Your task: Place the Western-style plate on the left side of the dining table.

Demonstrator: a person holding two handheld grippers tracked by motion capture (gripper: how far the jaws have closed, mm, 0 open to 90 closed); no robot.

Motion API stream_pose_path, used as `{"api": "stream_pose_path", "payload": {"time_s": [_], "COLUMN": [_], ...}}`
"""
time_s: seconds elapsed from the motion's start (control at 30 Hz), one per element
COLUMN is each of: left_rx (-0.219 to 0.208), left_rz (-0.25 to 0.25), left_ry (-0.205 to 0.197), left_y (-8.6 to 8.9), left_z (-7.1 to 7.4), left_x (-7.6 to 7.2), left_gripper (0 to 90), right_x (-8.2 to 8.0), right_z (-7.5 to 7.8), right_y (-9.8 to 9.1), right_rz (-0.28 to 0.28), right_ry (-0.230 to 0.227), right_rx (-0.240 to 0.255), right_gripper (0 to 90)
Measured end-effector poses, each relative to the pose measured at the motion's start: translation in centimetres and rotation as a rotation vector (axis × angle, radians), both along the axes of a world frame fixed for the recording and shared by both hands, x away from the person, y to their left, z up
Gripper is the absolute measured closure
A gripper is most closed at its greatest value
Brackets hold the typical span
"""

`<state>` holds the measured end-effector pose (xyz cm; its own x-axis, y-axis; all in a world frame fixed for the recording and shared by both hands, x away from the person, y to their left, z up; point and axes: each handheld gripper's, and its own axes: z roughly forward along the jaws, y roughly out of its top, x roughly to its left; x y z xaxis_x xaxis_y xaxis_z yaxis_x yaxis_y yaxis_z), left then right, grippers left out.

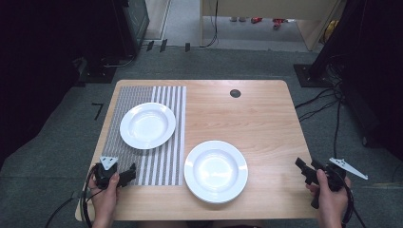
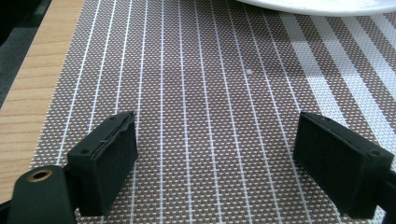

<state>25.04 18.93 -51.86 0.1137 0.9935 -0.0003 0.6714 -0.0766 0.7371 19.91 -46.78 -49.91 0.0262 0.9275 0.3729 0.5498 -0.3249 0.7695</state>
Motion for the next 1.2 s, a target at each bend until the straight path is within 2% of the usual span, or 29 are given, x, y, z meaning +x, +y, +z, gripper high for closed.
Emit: {"api": "stream_pose_path", "payload": {"time_s": [0.17, 0.5, 0.63, 0.83, 0.97, 1.03, 1.1, 1.2], "left_rx": [0.001, 0.000, 0.000, 0.000, 0.001, 0.001, 0.001, 0.001], "left_rz": [-0.001, -0.001, -0.001, -0.001, -0.003, -0.002, -0.002, -0.002], "left_ry": [0.001, 0.000, 0.000, 0.000, 0.001, 0.000, 0.000, 0.001], "left_y": [0.0, 0.0, 0.0, 0.0, 0.0, 0.0, 0.0, 0.0], "left_z": [0.0, 0.0, 0.0, 0.0, 0.0, 0.0, 0.0, 0.0], "left_x": [0.0, 0.0, 0.0, 0.0, 0.0, 0.0, 0.0, 0.0], "left_gripper": [13.6, 13.5, 13.4, 13.5, 13.4, 13.3, 13.3, 13.3], "right_x": [-0.7, -1.5, -1.3, -1.0, -0.8, -0.7, -0.7, -0.7], "right_z": [-0.7, -2.1, -2.5, -2.5, -2.5, -2.6, -2.6, -2.6], "right_y": [-0.8, -0.9, -0.2, 0.9, 1.9, 2.7, 3.0, 3.0], "right_rz": [-0.016, 0.006, 0.037, 0.057, 0.092, 0.118, 0.157, 0.164], "right_ry": [0.021, 0.066, 0.092, 0.105, 0.125, 0.135, 0.130, 0.128], "right_rx": [-0.003, -0.036, -0.095, -0.194, -0.289, -0.362, -0.360, -0.358], "right_gripper": [23.9, 23.1, 22.2, 21.6, 20.3, 20.1, 20.0, 19.7]}}
